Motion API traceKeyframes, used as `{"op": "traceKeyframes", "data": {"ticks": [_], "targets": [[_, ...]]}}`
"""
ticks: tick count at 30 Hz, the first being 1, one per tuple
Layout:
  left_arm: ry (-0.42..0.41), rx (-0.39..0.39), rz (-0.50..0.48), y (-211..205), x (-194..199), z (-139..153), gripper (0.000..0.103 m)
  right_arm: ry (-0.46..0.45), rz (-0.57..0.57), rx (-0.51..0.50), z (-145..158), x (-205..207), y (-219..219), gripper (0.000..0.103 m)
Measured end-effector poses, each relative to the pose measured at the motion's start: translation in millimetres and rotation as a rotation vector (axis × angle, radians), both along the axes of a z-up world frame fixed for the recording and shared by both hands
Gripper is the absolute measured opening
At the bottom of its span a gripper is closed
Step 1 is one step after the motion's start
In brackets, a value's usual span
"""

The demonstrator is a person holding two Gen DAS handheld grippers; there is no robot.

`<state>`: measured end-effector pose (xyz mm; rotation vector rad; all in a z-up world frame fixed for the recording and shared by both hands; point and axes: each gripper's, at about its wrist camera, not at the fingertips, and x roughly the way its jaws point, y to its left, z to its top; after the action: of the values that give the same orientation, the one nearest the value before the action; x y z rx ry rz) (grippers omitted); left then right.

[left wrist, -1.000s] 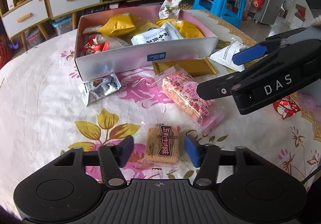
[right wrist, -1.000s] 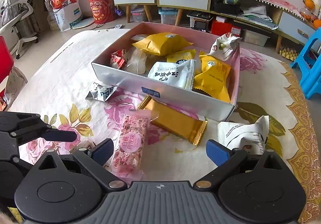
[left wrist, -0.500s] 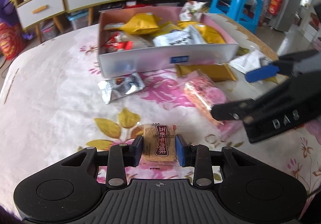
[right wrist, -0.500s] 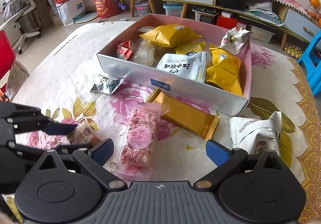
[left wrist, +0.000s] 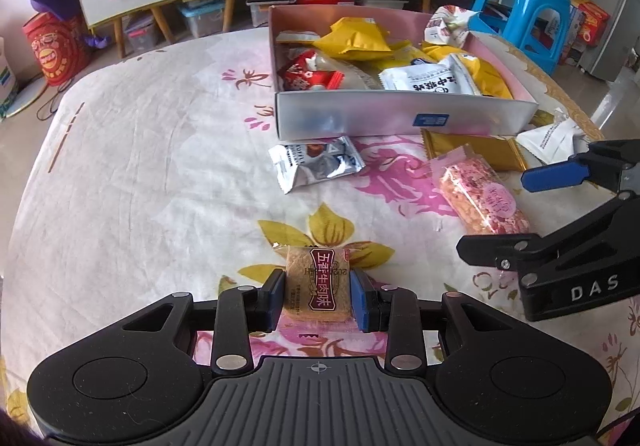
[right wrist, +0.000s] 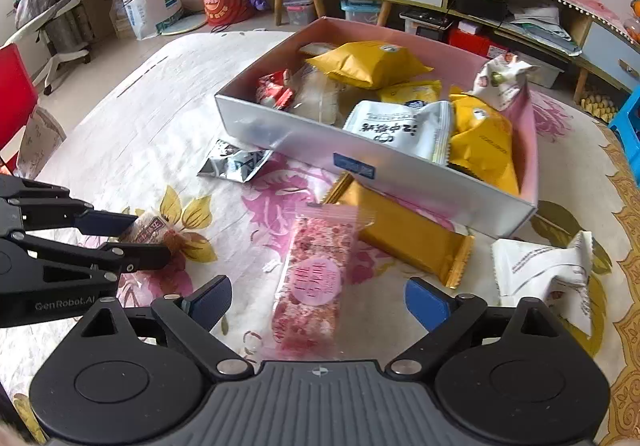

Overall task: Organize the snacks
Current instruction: 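Grasp the square biscuit with the left tool while the right grasps the pink pastry pack, then carry the biscuit and pink pastry pack over the box with both tools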

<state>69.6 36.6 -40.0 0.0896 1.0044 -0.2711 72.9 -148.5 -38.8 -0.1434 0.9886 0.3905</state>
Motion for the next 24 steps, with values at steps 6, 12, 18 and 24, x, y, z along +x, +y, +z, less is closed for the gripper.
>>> {"op": "traceKeyframes", "data": {"ticks": [6,12,18,24], "targets": [[0.004,0.002,0.008,3.2,0.5,0.7,0.031,0.011,0.034,-0.017,-4.9,-1.9,13.3,0.076],[0.004,0.003,0.010,4.0,0.6,0.7,0.031,0.012,0.068,-0.049,-9.3,-6.2,22.3,0.065],[0.005,0.003,0.010,3.8,0.7,0.9,0.031,-0.003,0.063,-0.077,-10.4,-6.7,23.4,0.045],[0.003,0.000,0.011,4.4,0.5,1.7,0.031,-0.004,0.048,-0.068,-4.8,-2.8,20.3,0.024]]}}
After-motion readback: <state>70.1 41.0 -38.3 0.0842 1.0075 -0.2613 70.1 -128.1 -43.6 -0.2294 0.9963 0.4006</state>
